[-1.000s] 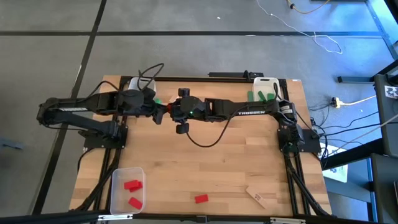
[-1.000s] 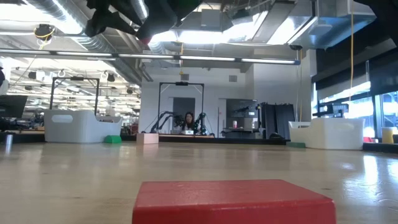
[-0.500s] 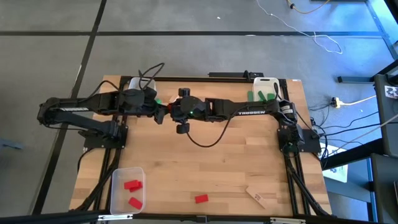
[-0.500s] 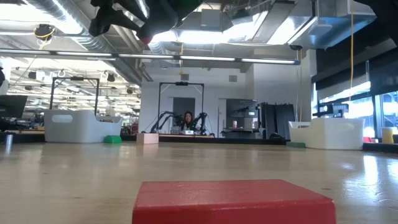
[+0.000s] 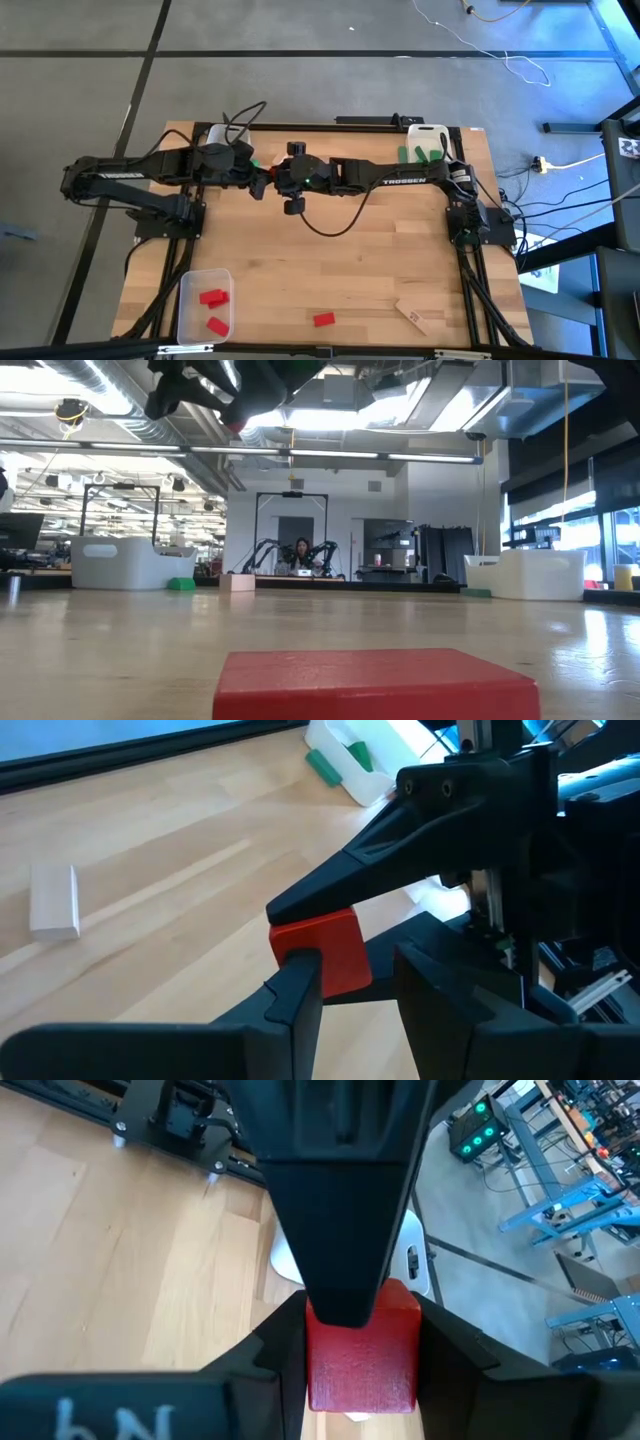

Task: Sort & place blocks by color
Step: Put the red block into the transparent bin

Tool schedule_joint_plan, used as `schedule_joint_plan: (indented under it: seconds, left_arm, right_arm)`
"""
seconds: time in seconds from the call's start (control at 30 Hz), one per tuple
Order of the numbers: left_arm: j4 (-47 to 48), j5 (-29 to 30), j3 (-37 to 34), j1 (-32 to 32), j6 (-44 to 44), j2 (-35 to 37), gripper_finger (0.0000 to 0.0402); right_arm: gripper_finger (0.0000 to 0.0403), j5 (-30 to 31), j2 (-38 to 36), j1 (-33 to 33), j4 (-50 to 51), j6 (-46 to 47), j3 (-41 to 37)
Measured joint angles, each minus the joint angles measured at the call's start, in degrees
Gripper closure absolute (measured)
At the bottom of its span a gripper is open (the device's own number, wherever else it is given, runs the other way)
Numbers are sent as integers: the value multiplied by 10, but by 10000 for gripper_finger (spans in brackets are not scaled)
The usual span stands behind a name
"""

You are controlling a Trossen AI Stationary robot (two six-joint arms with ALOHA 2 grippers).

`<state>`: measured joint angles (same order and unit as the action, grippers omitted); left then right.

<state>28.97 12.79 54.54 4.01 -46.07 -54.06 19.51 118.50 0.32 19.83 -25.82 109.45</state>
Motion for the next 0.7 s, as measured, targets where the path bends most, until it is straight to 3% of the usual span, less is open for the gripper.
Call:
schedule_joint_plan:
  seconds: [0.2,0.7]
  left_arm:
    - [0,24,0,0,0,0,287]
    - [17,22,-1,0,13,26,299]
  right_arm:
    - [273,1,0,0,-1,0,0]
    - [273,-4,-1,1,0,0,2]
